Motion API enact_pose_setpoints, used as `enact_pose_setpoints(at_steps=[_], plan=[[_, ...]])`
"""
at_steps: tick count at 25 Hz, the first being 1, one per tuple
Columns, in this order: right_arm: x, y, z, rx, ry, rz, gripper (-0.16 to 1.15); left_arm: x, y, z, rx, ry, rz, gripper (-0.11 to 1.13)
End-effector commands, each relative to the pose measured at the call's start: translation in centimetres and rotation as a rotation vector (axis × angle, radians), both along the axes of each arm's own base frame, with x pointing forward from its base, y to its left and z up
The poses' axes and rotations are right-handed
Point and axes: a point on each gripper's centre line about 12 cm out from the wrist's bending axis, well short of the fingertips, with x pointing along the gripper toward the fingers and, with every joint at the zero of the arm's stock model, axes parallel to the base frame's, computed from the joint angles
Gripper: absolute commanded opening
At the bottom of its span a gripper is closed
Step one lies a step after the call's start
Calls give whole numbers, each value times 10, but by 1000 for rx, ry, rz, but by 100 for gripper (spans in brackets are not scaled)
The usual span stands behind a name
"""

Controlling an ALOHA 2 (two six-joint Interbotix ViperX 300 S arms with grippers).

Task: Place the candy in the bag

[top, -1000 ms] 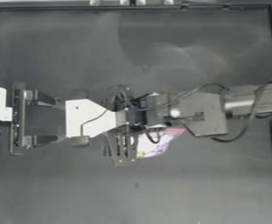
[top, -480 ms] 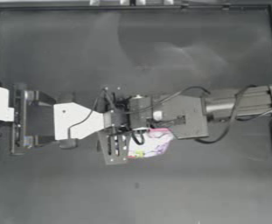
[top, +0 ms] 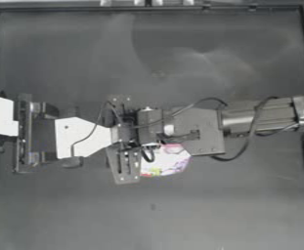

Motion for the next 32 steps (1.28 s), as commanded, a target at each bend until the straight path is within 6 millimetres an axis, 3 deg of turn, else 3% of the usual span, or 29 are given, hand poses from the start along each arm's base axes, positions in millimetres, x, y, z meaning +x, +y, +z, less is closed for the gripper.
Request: enact_pose_setpoints(at_steps=[1,18,25,32], plan=[[2,1,23,11,-54,3,84,3,0,5,3,-18,0,101],[6,3,20,27,-49,2,83,0,0,0,1,-5,0,101],[6,4,20,27,-30,13,69,0,0,0,1,-5,0,101],[7,5,16,31,-22,14,68,-1,0,0,1,-5,0,101]])
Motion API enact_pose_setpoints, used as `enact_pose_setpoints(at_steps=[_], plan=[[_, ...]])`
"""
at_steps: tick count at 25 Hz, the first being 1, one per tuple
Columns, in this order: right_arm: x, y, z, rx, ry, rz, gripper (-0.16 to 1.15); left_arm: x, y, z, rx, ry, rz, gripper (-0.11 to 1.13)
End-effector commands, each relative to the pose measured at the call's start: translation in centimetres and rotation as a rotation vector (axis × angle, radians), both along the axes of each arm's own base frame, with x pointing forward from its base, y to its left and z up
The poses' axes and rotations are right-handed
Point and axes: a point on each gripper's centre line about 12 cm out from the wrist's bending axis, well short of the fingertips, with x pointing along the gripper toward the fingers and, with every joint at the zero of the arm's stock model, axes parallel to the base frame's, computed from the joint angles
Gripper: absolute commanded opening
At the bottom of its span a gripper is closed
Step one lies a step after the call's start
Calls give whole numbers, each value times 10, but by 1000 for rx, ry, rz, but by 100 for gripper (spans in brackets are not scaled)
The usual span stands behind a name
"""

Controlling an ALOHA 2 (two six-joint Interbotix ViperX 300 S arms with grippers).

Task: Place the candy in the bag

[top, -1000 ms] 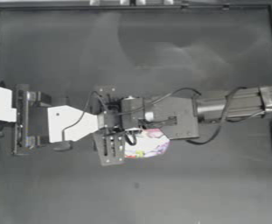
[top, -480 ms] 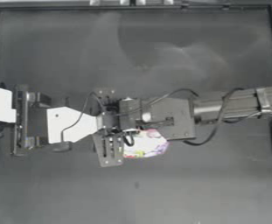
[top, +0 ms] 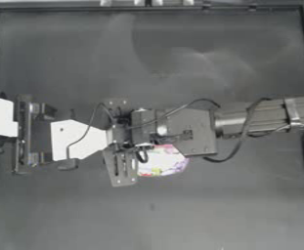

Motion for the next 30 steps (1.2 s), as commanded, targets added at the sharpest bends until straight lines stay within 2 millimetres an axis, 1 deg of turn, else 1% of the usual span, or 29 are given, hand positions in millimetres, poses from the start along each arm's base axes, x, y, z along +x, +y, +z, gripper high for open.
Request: enact_pose_setpoints(at_steps=[1,4,11,18,27,30], plan=[[1,1,21,-2,-51,2,68,2,1,4,1,-17,2,101],[1,-1,20,-12,-42,3,68,2,0,4,3,-18,0,101],[1,-2,22,-23,-46,4,58,2,0,4,2,-15,0,101],[2,-2,22,-24,-46,4,42,2,0,4,2,-17,0,101],[1,-3,23,-42,-46,13,13,2,0,4,1,-15,1,101],[0,-3,25,-42,-49,15,8,2,1,4,0,-20,3,101]])
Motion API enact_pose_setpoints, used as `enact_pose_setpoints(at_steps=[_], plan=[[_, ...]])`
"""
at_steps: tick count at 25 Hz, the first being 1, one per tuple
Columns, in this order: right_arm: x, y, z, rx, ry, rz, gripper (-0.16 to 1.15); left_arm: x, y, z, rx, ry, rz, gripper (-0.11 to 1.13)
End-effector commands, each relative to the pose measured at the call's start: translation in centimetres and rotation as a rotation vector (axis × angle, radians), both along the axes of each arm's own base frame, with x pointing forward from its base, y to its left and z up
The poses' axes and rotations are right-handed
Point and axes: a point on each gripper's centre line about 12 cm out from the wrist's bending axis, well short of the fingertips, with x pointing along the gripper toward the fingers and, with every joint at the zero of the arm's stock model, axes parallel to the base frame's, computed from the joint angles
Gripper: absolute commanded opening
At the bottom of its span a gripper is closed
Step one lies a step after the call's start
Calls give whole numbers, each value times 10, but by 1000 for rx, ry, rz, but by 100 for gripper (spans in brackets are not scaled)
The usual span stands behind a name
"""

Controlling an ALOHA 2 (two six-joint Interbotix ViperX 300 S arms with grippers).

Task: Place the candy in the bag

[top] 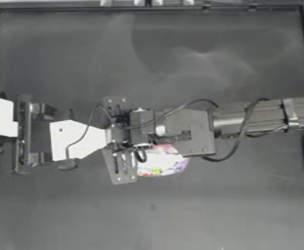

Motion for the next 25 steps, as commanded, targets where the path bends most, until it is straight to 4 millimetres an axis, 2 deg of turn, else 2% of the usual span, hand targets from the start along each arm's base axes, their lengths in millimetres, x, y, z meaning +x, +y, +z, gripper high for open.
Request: enact_pose_setpoints(at_steps=[1,9,25], plan=[[-1,0,25,-2,-57,2,7,3,1,5,1,-28,3,101],[-3,-1,25,-12,-58,2,5,7,-2,10,3,-85,-9,101],[-13,-4,37,-7,-92,-10,5,29,-7,-8,-26,-132,-14,101]])
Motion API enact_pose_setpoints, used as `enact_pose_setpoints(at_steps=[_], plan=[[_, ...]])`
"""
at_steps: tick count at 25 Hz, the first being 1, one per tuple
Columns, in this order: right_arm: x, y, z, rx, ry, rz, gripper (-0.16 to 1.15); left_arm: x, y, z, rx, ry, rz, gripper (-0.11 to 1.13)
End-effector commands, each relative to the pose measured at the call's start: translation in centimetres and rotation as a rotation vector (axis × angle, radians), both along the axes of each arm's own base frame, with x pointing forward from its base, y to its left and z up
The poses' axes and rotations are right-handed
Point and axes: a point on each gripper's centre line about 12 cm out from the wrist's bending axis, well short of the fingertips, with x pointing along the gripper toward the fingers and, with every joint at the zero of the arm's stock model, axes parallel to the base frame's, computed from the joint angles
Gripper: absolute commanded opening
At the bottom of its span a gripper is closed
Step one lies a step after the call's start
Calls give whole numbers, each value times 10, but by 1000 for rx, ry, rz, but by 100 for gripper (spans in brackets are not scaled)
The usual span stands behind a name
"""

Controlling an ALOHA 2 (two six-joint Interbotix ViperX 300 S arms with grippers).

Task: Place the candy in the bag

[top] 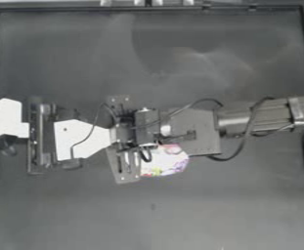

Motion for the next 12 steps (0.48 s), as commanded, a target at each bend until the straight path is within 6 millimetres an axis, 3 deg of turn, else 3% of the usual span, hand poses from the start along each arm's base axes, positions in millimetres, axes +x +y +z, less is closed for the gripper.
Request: enact_pose_setpoints(at_steps=[1,12], plan=[[-7,-1,35,0,-74,-3,5,8,-1,5,1,-34,-4,101],[-14,0,36,3,-91,-2,5,19,-5,3,-6,-98,-7,101]])
